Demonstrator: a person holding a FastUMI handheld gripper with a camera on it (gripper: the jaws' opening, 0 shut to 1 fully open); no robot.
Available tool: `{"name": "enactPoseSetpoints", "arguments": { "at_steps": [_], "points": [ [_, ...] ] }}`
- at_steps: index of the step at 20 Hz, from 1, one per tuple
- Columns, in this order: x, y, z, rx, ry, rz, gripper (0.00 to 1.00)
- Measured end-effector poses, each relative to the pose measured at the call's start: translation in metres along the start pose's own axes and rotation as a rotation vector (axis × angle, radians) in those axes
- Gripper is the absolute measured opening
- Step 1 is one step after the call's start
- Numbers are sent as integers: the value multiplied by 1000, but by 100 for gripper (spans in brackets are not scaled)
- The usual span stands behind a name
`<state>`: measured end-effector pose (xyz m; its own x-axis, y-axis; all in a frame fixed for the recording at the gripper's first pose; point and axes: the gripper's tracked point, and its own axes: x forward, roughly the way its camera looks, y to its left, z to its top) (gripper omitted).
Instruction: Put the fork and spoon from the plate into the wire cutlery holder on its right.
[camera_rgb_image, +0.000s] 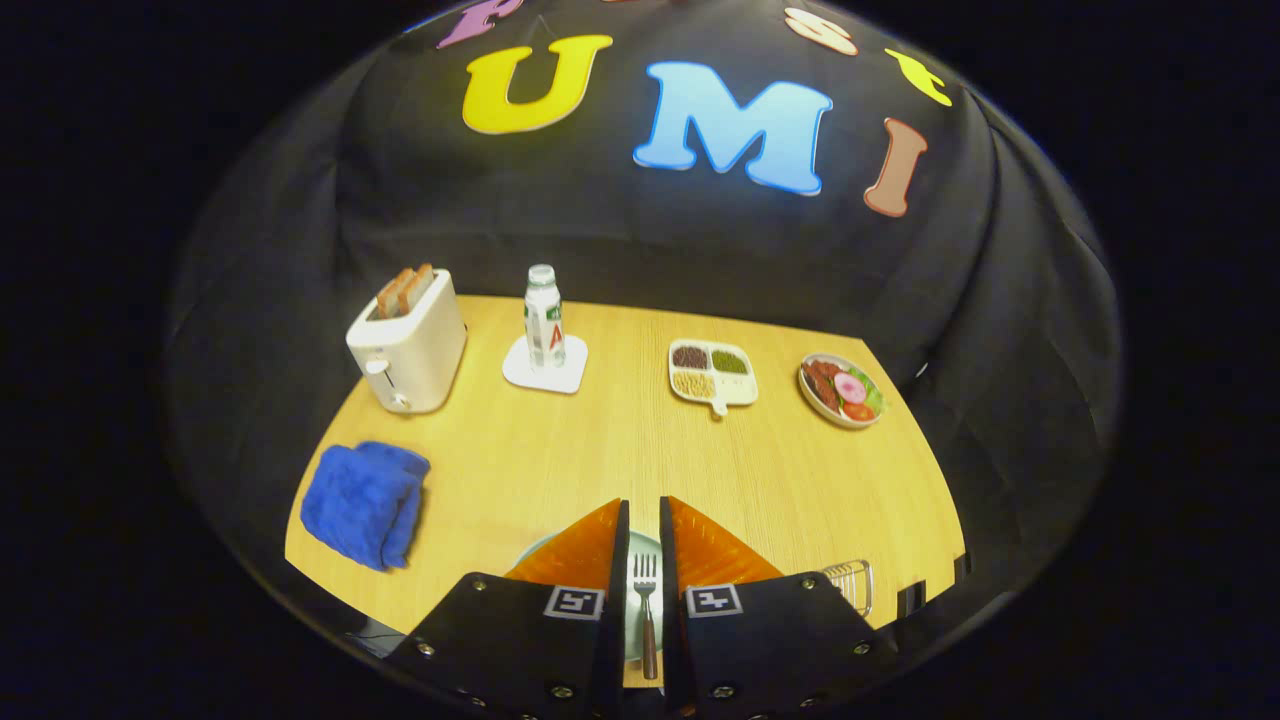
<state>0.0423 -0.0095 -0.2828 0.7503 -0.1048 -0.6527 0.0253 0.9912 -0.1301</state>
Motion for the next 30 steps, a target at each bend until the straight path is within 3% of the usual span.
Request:
{"name": "enactPoseSetpoints", "arguments": {
  "at_steps": [9,17,21,26,30],
  "points": [
    [55,7,-121,-96,377,-27,16],
    [71,7,-188,-165,636,-55,16],
    [79,9,-208,-156,697,-41,16],
    [87,11,-208,-133,671,-23,16],
    [91,18,-200,-84,640,-4,2]
  ]
}}
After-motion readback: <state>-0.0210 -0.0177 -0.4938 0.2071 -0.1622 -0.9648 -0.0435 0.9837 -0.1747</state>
